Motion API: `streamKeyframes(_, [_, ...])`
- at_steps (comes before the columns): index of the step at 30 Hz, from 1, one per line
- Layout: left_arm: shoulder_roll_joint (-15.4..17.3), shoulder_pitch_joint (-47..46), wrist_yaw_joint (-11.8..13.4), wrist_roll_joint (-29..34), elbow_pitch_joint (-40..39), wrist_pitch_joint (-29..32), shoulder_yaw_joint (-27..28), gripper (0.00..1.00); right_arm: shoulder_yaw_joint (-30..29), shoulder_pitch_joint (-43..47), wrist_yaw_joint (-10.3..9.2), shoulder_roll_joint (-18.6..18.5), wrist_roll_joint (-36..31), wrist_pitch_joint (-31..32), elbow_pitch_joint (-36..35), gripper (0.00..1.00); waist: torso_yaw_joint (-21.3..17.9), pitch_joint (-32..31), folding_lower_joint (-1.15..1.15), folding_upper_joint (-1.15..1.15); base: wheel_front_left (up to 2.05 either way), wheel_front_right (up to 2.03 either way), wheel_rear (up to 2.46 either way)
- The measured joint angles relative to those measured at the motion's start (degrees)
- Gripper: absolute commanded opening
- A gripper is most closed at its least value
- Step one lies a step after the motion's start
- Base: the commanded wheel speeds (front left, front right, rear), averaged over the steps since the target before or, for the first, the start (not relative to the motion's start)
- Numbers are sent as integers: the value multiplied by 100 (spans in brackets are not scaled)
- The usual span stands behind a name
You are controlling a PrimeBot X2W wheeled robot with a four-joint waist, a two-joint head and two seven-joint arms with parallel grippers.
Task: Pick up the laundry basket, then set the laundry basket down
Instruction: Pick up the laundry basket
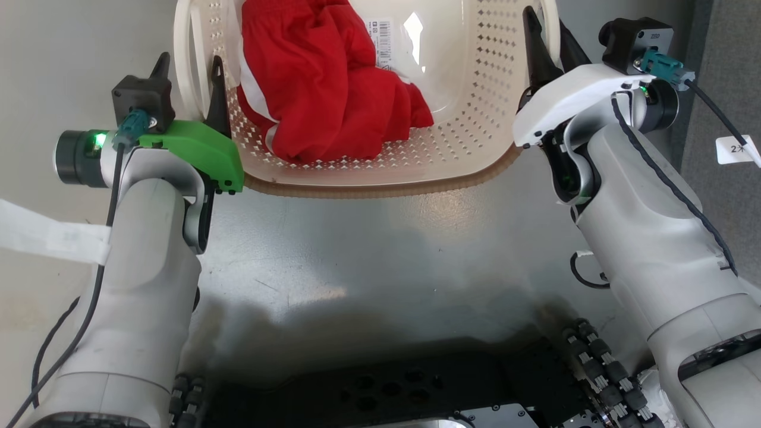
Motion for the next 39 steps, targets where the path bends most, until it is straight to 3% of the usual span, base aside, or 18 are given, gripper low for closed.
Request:
streamKeyframes(1, [-4, -35, 1, 0, 47, -1, -10, 51, 22, -11, -1, 0, 14, 0, 18, 34, -3, -4, 0, 0, 0, 0, 0])
streamKeyframes(2, [-4, -58, 1, -1, 78, -1, -20, 34, 43, -23, -1, 0, 33, 0, 32, 22, -7, -9, 0, 0, 0, 0, 0])
streamKeyframes(3, [-4, -74, 0, -4, 101, -2, -38, 3, 71, -39, -1, 5, 52, 0, 48, 8, -10, -16, 0, 0, 0, 0, 0])
streamKeyframes(4, [-12, -88, -1, -9, 120, -7, -62, 0, 97, -58, -3, 23, 54, 0, 67, 0, -13, -23, 0, 0, 0, 0, 0])
streamKeyframes(17, [-58, -151, -48, -312, 509, -59, -197, 0, 315, -81, -52, 80, 324, 3, 372, 0, -47, -346, 0, 0, 0, 0, 0])
streamKeyframes(27, [-110, 26, -89, -620, 899, -77, -327, 0, 595, -38, -40, 126, 516, 10, 856, 0, -60, -1001, 0, 0, 0, 0, 0])
streamKeyframes(39, [-186, 627, -186, -1043, 1377, -77, -515, 0, 959, 392, 159, 210, 896, 51, 1506, 0, -27, -1930, 0, 0, 0, 0, 0])
